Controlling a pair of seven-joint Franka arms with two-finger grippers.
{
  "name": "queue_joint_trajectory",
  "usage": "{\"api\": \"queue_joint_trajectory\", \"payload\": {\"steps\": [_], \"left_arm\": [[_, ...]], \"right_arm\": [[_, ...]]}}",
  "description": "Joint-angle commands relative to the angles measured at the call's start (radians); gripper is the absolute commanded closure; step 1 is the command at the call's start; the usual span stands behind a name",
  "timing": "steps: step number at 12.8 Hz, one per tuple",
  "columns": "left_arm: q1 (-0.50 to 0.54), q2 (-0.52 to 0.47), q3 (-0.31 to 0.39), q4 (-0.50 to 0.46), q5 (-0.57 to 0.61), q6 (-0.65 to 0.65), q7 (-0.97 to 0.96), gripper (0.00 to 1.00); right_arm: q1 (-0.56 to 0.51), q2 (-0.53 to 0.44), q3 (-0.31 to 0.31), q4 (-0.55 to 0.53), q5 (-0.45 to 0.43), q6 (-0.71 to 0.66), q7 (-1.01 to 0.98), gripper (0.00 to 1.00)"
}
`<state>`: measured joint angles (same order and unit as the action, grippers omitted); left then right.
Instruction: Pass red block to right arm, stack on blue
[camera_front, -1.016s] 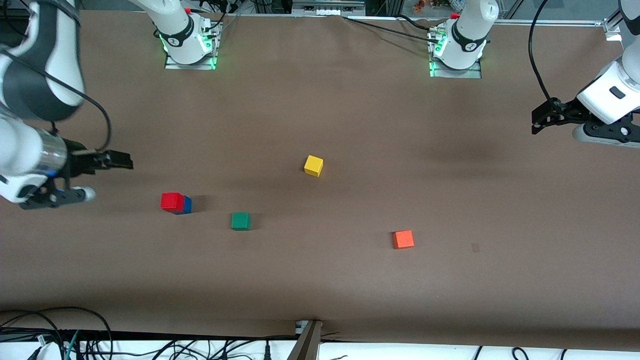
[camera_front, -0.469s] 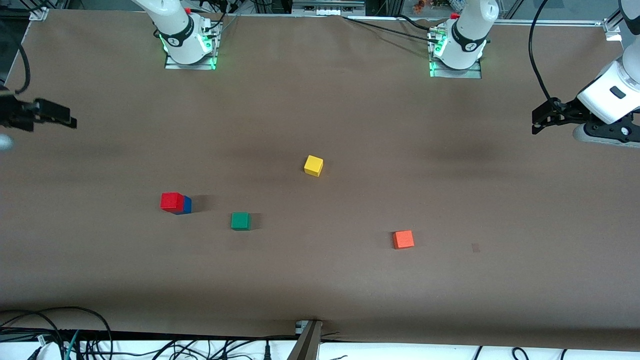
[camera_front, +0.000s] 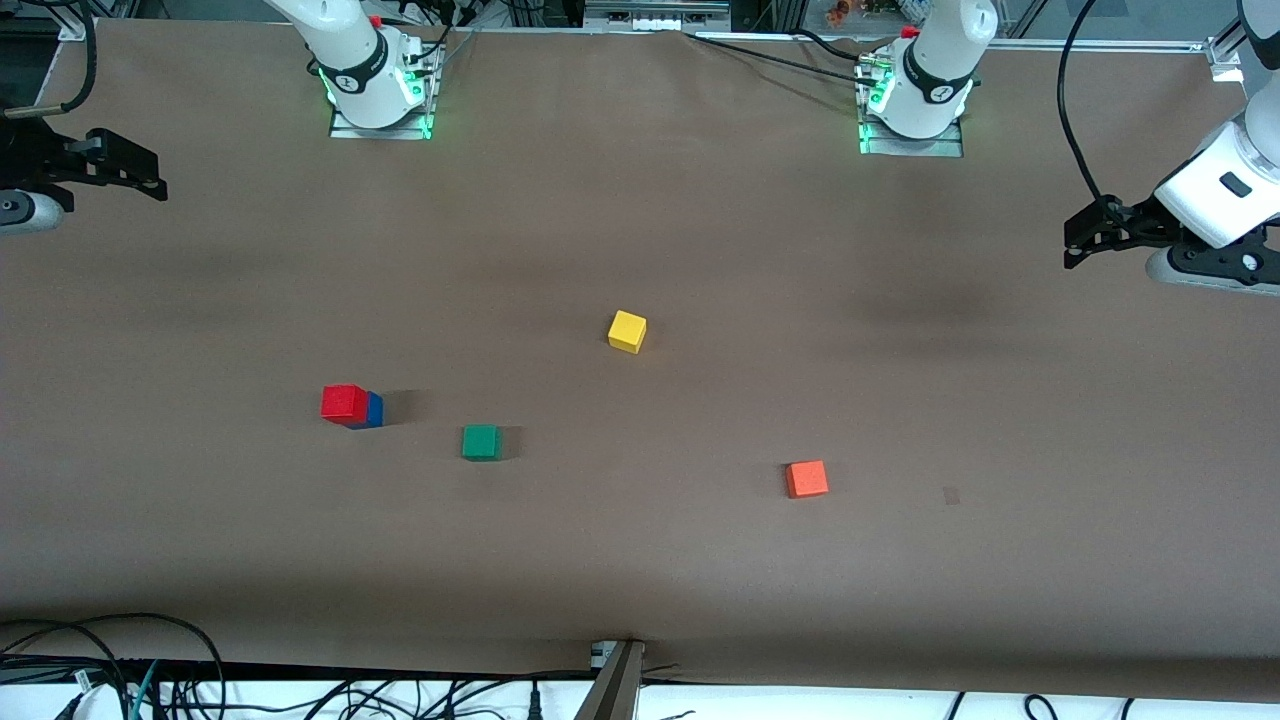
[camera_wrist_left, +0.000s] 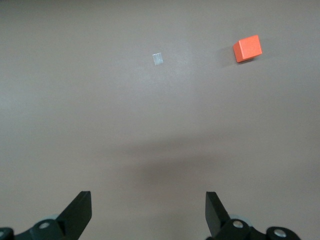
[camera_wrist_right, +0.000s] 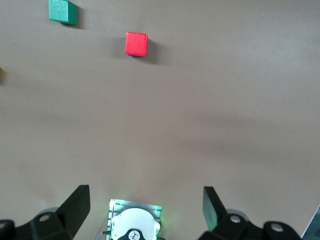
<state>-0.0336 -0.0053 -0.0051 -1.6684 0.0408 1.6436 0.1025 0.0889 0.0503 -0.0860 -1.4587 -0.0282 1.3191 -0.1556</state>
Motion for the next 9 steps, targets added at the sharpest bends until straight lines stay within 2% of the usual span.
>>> {"api": "queue_joint_trajectory", "payload": {"steps": [1, 5, 9], "left_arm": [[0.0, 0.01, -0.006, 0.027, 0.024, -0.021, -0.009, 0.0], [0.0, 0.01, -0.006, 0.027, 0.024, -0.021, -0.009, 0.0], [0.0, 0.01, -0.006, 0.027, 0.025, -0.021, -0.007, 0.0]], "right_arm": [[-0.02, 0.003, 0.014, -0.011, -0.016, -0.009, -0.001, 0.0], [-0.017, 0.043, 0.014, 0.038, -0.019, -0.015, 0.001, 0.0], [-0.015, 0.046, 0.014, 0.04, -0.019, -0.011, -0.001, 0.0]]}}
